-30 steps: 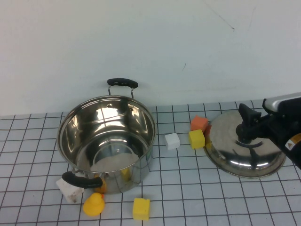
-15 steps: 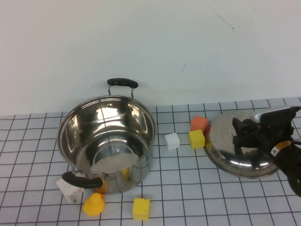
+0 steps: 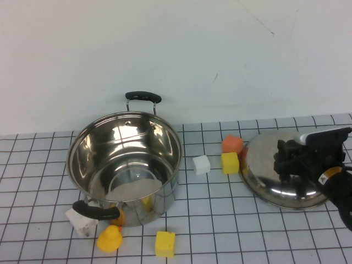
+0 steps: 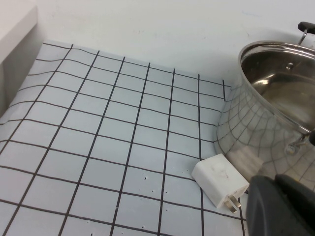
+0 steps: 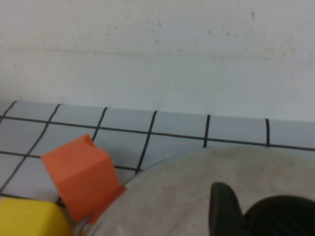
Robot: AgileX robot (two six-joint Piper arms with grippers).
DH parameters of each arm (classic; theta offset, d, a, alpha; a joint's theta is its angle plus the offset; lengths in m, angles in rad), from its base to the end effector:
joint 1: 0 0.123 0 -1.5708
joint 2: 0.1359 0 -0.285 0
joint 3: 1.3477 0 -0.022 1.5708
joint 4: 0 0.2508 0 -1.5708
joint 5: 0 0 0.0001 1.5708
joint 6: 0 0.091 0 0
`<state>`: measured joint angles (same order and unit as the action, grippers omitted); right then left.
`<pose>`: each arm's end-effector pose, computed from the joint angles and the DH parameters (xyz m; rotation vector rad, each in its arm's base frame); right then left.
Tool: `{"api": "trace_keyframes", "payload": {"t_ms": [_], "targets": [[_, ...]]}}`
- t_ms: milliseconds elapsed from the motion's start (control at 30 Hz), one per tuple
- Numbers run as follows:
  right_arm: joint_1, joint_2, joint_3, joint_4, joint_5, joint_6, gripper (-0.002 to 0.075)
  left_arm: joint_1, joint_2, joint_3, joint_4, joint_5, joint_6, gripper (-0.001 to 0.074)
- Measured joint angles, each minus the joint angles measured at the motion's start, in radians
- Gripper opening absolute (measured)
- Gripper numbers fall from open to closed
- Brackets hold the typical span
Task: Cover the pot
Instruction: Pick up the pot lid, then place the pot lid on the pot
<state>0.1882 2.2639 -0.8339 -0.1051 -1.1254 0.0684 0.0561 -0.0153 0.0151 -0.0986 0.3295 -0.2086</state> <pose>0.3684 0.0789 0.0564 -0.2160 1.7825 0.2362 0.0534 0.0001 0.1793 -0.3010 1.7908 -0.2033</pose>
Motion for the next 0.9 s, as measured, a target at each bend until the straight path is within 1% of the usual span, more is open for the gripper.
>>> {"api": "trace_keyframes", "payload": {"t_ms": [67, 133, 200, 267, 367, 467, 500, 600, 667, 800, 900], "targets": [[0.000, -0.042, 0.025, 0.000, 0.014, 0.006, 0.0340, 0.000, 0.000, 0.000, 0.000, 0.000, 0.000, -0.0003], [0.000, -0.143, 0.061, -0.008, 0.023, 0.010, 0.0340, 0.000, 0.000, 0.000, 0.000, 0.000, 0.000, -0.0003], [0.000, -0.259, 0.091, -0.042, 0.036, 0.017, 0.0340, 0.000, 0.000, 0.000, 0.000, 0.000, 0.000, -0.0003], [0.000, -0.418, 0.099, -0.118, 0.117, 0.048, 0.0340, 0.000, 0.000, 0.000, 0.000, 0.000, 0.000, -0.0003], [0.001, -0.649, 0.085, -0.271, 0.310, 0.178, 0.0340, 0.000, 0.000, 0.000, 0.000, 0.000, 0.000, -0.0003], [0.014, -0.799, 0.024, -0.443, 0.462, 0.369, 0.0340, 0.000, 0.000, 0.000, 0.000, 0.000, 0.000, -0.0003], [0.025, -0.822, -0.001, -0.493, 0.485, 0.418, 0.0340, 0.000, 0.000, 0.000, 0.000, 0.000, 0.000, -0.0003], [0.103, -0.844, -0.101, -0.628, 0.531, 0.569, 0.0340, 0.000, 0.000, 0.000, 0.000, 0.000, 0.000, -0.0003], [0.184, -0.821, -0.156, -0.669, 0.559, 0.609, 0.0340, 0.000, 0.000, 0.000, 0.000, 0.000, 0.000, -0.0003], [0.338, -0.699, -0.280, -0.684, 0.634, 0.624, 0.0340, 0.000, 0.000, 0.000, 0.000, 0.000, 0.000, -0.0003], [0.421, -0.573, -0.383, -0.651, 0.684, 0.622, 0.0339, 0.000, 0.000, 0.000, 0.000, 0.000, 0.004, -0.0003]]}}
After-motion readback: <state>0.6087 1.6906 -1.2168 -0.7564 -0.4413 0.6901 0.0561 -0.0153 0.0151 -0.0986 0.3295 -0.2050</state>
